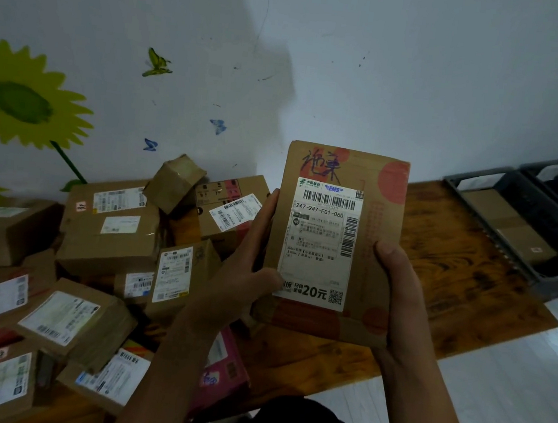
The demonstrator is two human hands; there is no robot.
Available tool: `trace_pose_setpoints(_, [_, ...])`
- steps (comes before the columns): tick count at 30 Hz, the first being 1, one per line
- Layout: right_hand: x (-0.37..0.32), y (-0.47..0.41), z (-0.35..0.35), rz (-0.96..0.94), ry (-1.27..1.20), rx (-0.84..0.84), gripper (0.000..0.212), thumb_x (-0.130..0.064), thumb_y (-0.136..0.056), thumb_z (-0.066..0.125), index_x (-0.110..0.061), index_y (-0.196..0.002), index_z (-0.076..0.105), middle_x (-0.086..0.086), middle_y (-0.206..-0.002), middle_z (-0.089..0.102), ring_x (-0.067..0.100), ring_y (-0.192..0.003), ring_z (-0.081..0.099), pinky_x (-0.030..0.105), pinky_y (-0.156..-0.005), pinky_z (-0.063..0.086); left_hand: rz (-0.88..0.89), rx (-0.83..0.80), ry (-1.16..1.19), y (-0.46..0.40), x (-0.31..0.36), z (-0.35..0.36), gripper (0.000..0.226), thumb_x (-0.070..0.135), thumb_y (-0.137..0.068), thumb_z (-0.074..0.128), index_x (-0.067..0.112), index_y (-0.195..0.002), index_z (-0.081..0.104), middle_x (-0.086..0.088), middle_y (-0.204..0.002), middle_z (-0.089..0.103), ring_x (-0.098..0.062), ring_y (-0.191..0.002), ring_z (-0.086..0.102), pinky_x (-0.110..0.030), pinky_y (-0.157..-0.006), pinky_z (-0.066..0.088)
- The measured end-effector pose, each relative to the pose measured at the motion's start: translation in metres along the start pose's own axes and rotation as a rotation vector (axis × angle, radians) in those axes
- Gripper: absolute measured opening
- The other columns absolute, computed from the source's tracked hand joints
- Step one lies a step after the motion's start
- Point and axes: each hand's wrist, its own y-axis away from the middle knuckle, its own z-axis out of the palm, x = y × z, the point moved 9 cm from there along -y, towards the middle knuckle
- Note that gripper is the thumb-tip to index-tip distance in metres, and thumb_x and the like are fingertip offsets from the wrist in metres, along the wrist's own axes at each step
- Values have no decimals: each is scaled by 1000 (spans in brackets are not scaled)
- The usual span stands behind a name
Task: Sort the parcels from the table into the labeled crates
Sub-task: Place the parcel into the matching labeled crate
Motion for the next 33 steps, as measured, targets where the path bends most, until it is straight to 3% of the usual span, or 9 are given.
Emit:
trace_pose_setpoints(8, [8, 0, -5, 18, -18, -24, 70, -49, -78, 70, -12, -136, 59, 20, -127, 68, 43, -117, 64, 71, -103, 43, 16, 90, -3, -1, 0, -14, 79, 31, -72, 70, 47, -141, 34, 17, -134, 60, -16, -119, 64, -34, -79, 60])
trace_pose_setpoints(13, [13, -2, -4, 28, -20, -46, 72, -47, -77, 71, -12, -138, 56, 20, -127, 67, 43, -117, 64, 69, -102, 45, 18, 211, -8, -4, -6, -22, 69, 39, -76, 69, 39, -139, 41, 13, -131, 63, -20, -120, 64, -39, -81, 61])
trace_pose_setpoints(17, [23, -6, -14, 61, -24, -33, 71, -46, -77, 73, -12, -138, 57, 19, -128, 68, 42, -117, 65, 68, -104, 44, 3, 289, 8, -9, -16, -20, 50, 33, -89, 74, 37, -132, 49, 14, -121, 69, -17, -115, 67, -34, -79, 61])
trace_pose_setpoints(19, [27, -8, -23, 91, -35, -21, 69, -46, -79, 72, -14, -139, 57, 18, -129, 67, 41, -119, 64, 67, -106, 43, -19, 305, -12, -15, -22, -14, 38, 26, -92, 62, 36, -127, 51, 20, -111, 72, -10, -104, 70, -25, -72, 60])
trace_pose_setpoints(26, [23, -17, -81, 100, -43, 102, 64, -47, -85, 70, -16, -139, 58, 16, -130, 68, 39, -120, 64, 62, -108, 44, -203, 184, 101, -62, -61, 36, 55, 32, -84, 62, 26, -138, 52, -1, -118, 73, -23, -101, 73, -30, -72, 60])
trace_pose_setpoints(30, [2, -14, -144, 55, -96, 226, 55, -43, -90, 66, -15, -137, 59, 15, -129, 68, 37, -120, 65, 59, -109, 44, -235, 56, 28, -103, -66, 105, 34, 23, -92, 62, 28, -126, 59, 5, -107, 76, -17, -91, 75, -25, -65, 59])
trace_pose_setpoints(33, [-24, -9, -193, 14, -72, 321, 51, -49, -94, 60, -18, -135, 62, 12, -126, 71, 34, -116, 68, 56, -106, 48, -280, -49, 20, -133, -75, 166, 36, 32, -90, 68, 26, -125, 64, -3, -111, 75, -25, -97, 74, -42, -78, 61])
